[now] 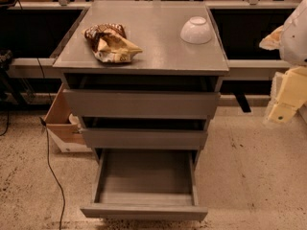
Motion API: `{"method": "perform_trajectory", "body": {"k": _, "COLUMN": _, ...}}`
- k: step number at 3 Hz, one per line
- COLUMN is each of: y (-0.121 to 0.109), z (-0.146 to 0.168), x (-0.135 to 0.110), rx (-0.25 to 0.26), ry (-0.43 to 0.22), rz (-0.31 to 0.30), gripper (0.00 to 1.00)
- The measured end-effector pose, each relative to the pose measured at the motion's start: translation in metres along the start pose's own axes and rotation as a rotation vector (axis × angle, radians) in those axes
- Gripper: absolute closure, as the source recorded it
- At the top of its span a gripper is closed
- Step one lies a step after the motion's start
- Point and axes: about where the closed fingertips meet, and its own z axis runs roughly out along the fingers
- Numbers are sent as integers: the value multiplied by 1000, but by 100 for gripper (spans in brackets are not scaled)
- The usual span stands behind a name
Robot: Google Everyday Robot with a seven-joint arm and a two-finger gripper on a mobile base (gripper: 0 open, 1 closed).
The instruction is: Close bottom drawer
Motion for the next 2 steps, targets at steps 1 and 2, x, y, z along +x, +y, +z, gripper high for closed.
{"method": "perform_trajectory", "body": {"k": 1, "y": 0, "z": 0, "x": 0, "rx": 0, "ry": 0, "rz": 0, "gripper": 0}}
{"method": "perform_trajectory", "body": {"k": 2, "y": -1, "z": 27, "x": -2, "rx": 10, "ry": -5, "rz": -24, "gripper": 0}}
